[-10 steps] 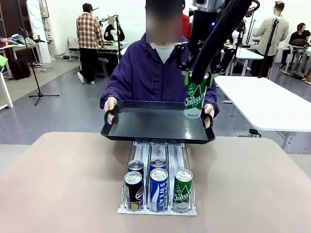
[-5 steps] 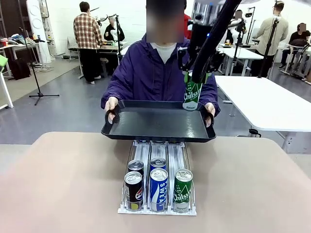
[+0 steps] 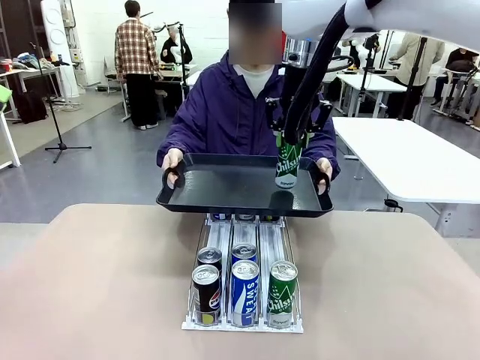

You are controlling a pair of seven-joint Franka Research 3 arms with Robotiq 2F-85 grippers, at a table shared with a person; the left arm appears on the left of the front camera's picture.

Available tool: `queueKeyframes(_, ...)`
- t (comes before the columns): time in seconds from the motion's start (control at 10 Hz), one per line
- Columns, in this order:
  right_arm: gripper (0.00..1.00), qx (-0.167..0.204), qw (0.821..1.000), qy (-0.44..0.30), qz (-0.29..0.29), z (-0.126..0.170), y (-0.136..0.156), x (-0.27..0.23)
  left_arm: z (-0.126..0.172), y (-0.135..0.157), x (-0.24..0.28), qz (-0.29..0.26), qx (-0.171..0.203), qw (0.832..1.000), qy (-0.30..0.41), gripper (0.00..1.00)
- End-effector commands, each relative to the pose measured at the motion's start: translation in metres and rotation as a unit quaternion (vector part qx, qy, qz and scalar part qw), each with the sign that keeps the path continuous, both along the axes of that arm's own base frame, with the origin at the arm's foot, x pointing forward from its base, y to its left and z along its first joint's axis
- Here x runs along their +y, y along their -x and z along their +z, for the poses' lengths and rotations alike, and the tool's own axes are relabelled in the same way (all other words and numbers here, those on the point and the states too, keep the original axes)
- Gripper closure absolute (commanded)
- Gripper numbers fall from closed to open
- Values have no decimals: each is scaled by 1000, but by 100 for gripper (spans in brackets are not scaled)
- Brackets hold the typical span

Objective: Retrieve and hand over the desired beverage to the person.
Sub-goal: Place the picked can on the Handle tray extended by the person.

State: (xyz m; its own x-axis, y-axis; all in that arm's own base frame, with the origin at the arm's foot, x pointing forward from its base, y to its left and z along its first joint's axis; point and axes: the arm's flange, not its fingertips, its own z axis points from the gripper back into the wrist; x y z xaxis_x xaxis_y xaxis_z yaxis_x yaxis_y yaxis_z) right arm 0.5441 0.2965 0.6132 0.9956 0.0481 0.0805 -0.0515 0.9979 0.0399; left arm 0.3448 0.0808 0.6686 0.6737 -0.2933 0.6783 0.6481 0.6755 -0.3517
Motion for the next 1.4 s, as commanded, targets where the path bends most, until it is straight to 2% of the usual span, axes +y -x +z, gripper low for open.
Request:
queueKeyframes(0.0, 42, 24, 1000, -7, 10, 8, -13, 4, 1, 0, 2, -11, -8, 1000, 7, 0)
queueKeyframes(0.3, 42, 42, 999, -12, 17, -2, -18, 6, 1, 0, 2, -11, -8, 1000, 7, 0)
queueKeyframes(0.4, 39, 47, 999, -16, 16, -1, -18, 5, 1, 0, 2, -11, -8, 1000, 7, 0)
queueKeyframes(0.5, 23, 49, 998, -20, 16, -1, -19, 5, 1, 0, 2, -11, -8, 1000, 7, 0)
queueKeyframes(0.6, 19, 51, 998, -22, 16, -3, -19, 5, 1, 0, 2, -11, -8, 1000, 7, 0)
queueKeyframes(0.7, 3, 52, 998, -24, 16, -4, -20, 5, 1, 0, 2, -11, -8, 1000, 7, 0)
queueKeyframes(0.8, 0, 52, 998, -25, 18, -4, -19, 5, 1, 0, 2, -11, -8, 1000, 7, 0)
queueKeyframes(1.1, 0, 52, 998, -23, 18, 0, -10, 6, 1, 0, 2, -11, -8, 1000, 7, 0)
queueKeyframes(1.3, 0, 43, 999, -9, 4, 23, 36, 10, 1, 0, 2, -11, -8, 1000, 7, 0)
